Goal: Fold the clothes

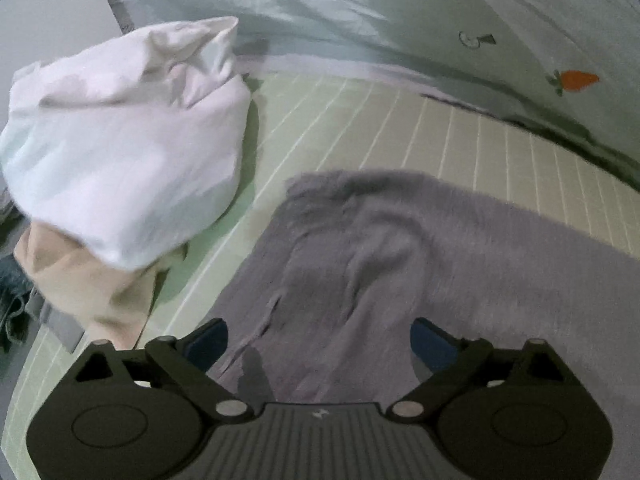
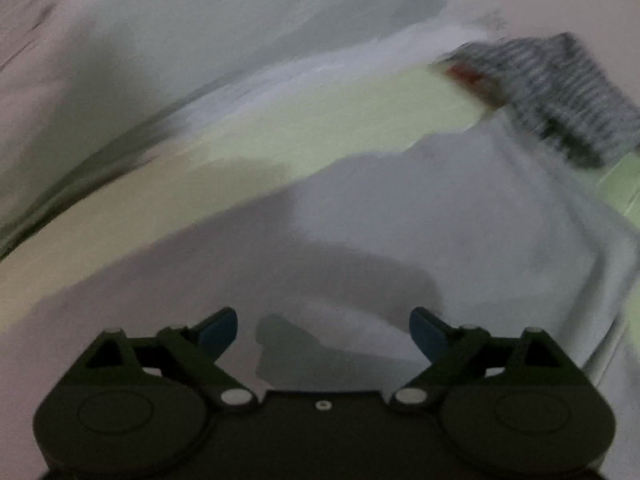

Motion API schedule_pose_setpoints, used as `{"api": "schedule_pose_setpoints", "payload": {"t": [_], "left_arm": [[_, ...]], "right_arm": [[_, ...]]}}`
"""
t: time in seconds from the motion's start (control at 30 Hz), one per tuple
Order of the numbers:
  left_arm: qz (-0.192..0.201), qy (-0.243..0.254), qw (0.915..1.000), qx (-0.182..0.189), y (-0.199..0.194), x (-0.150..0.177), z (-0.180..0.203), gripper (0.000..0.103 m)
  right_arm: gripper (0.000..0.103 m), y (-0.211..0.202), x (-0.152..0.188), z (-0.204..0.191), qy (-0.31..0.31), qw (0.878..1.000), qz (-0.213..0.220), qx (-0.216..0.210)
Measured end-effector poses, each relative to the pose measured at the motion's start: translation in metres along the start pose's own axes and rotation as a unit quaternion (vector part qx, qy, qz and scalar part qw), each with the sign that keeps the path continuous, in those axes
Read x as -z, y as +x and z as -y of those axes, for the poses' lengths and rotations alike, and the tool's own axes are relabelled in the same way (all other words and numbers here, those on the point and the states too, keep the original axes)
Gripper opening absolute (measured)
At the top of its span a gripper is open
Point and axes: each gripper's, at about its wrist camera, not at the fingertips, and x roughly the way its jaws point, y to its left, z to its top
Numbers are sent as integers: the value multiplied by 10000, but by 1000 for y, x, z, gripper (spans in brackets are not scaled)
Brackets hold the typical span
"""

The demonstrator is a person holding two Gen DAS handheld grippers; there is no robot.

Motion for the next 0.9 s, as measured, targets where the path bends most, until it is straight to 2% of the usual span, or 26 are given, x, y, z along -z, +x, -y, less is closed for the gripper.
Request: {"api": "schedule_pose_setpoints", "payload": {"t": [0.1, 0.2, 0.33, 0.43, 0.5, 0.57, 0.63, 0.73, 0.83, 0.87, 0.9], "left_arm": [[-24, 109, 9999, 118, -7, 18, -20, 97], [-5, 165, 9998, 131, -12, 35, -48, 96], [-34, -11, 9998, 176, -11, 57, -90, 84], [-37, -158, 9990, 407, -9, 68, -116, 73], [-29, -200, 9976, 658, -7, 75, -132, 63], [-20, -172, 9954, 940, -7, 80, -139, 57], [-23, -113, 9920, 1259, -5, 82, -145, 56], [-70, -191, 9858, 1667, 2, 84, -152, 51], [-4, -355, 9828, 1814, 8, 87, -158, 32], [31, -431, 9819, 1844, 9, 87, -160, 17], [35, -586, 9795, 1925, 11, 87, -165, 15]], "right_arm": [[95, -18, 28, -43, -415, 9983, -178, -359], [98, -33, 51, -90, -1052, 9918, -180, -698], [99, -40, 71, -158, -1946, 9738, -66, -1171], [99, -36, 80, -217, -2644, 9519, 71, -1549], [97, -33, 85, -258, -3103, 9328, 181, -1825], [94, -29, 87, -297, -3541, 9106, 239, -2116], [89, -25, 89, -335, -3966, 8855, 293, -2402], [88, -20, 91, -393, -4580, 8424, 372, -2815], [88, -15, 94, -451, -5159, 7930, 448, -3208], [87, -13, 94, -471, -5344, 7753, 472, -3334], [83, -10, 97, -483, -5474, 7613, 380, -3455]]}}
